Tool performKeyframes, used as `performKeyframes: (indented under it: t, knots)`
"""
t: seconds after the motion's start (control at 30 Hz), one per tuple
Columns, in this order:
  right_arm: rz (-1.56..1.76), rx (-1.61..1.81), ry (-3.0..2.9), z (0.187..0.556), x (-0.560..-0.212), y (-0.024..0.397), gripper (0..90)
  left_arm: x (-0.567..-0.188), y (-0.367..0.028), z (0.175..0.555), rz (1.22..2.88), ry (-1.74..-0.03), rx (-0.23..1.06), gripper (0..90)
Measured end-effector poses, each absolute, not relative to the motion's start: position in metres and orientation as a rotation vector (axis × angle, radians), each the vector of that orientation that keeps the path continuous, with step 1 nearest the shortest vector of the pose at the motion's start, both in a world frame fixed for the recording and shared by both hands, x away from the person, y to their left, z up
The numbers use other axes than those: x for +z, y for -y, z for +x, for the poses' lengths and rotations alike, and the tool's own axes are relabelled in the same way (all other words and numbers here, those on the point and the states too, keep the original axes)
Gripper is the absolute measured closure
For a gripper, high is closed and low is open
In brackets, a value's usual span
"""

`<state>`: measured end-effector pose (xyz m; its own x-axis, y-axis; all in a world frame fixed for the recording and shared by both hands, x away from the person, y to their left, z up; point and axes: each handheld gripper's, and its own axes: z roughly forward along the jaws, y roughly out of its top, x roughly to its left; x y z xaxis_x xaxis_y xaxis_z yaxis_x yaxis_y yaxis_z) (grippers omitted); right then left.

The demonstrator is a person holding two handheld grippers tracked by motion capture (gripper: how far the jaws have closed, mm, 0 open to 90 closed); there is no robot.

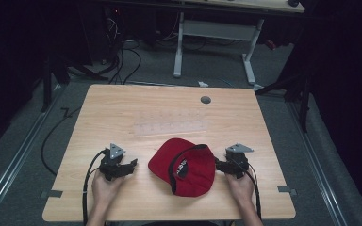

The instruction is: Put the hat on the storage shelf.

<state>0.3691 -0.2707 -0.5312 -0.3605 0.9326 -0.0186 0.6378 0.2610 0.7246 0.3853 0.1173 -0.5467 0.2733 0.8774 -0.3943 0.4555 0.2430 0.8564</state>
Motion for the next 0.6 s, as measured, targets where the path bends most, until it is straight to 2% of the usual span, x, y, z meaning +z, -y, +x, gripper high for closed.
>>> performKeyframes:
  t: [0.6]
  knots:
    - [1.405, 0.884, -2.105, 0.3686, -0.5313, 0.2703, 33.5, -0.5469, -0.1175, 0.385, 1.394, -1.358, 0.461, 30.1]
